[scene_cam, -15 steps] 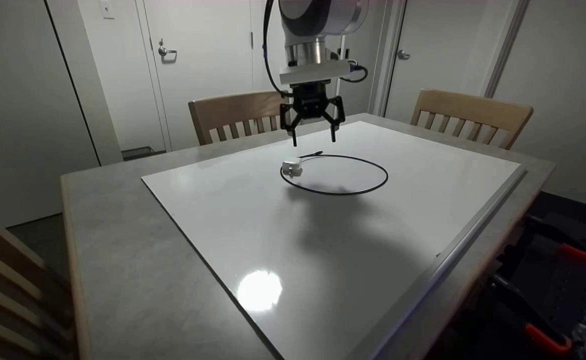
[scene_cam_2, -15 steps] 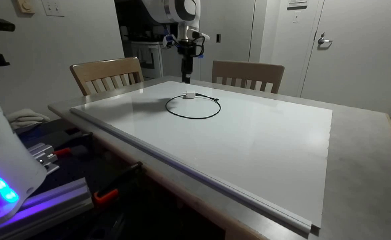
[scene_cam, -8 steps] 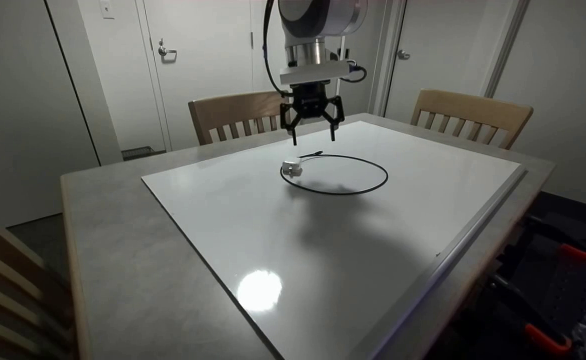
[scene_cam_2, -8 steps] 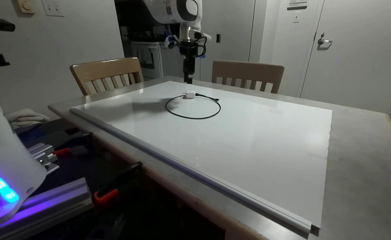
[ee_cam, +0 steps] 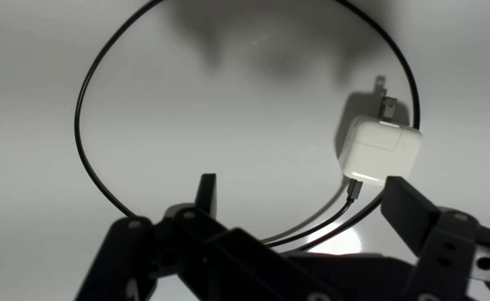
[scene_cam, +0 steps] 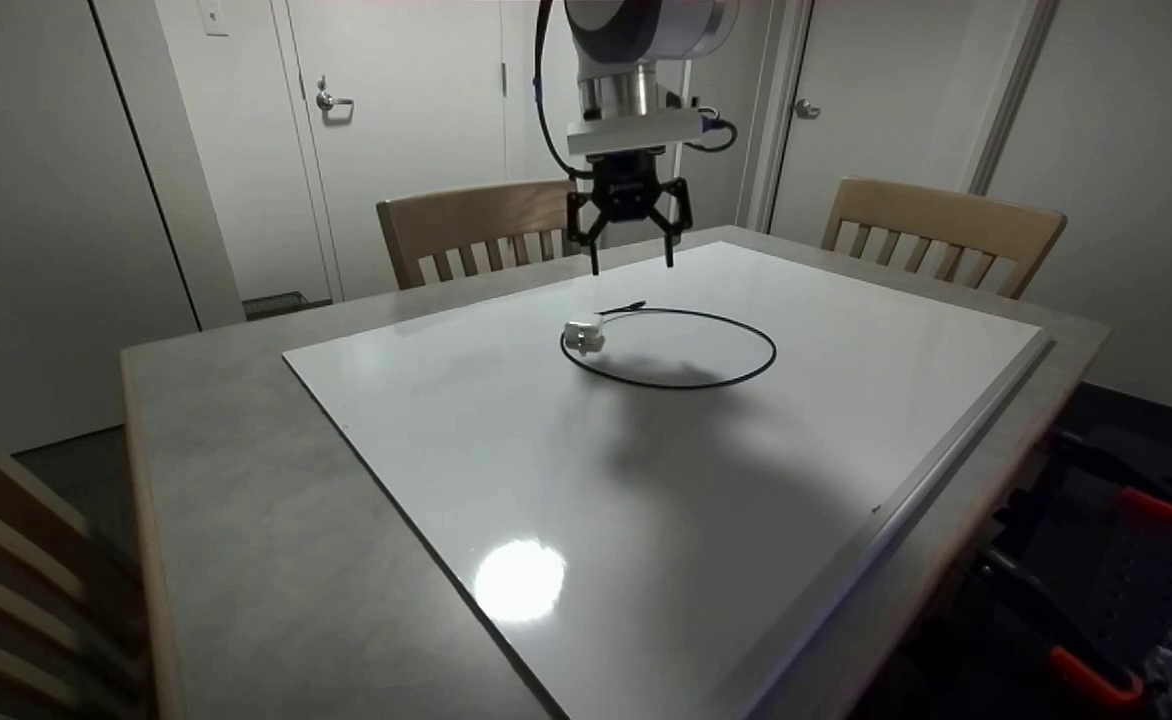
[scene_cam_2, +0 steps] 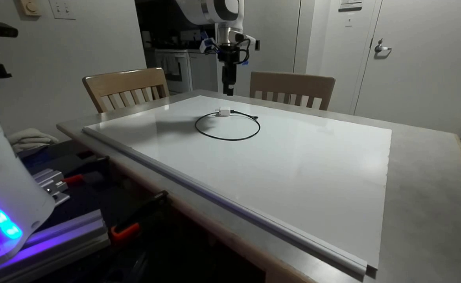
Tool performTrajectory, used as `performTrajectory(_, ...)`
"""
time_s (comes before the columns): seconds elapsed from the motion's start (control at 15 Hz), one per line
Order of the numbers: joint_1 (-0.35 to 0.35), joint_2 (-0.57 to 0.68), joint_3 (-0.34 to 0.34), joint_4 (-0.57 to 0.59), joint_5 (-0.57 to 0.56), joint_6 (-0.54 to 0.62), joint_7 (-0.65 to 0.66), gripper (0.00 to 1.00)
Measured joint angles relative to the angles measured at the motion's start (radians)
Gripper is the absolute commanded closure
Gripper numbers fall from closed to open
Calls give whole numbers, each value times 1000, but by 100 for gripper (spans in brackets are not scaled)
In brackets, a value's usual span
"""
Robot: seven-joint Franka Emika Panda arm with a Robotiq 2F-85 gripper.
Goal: Straighten the charger on the table
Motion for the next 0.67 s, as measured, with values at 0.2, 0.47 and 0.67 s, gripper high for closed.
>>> performTrajectory(0.2, 2, 0, 0, 0, 0, 0, 3, 0)
performTrajectory(0.47, 9, 3, 1, 5, 0, -10, 20, 0)
performTrajectory(0.67, 9, 27, 0, 36, -8, -12, 21, 0)
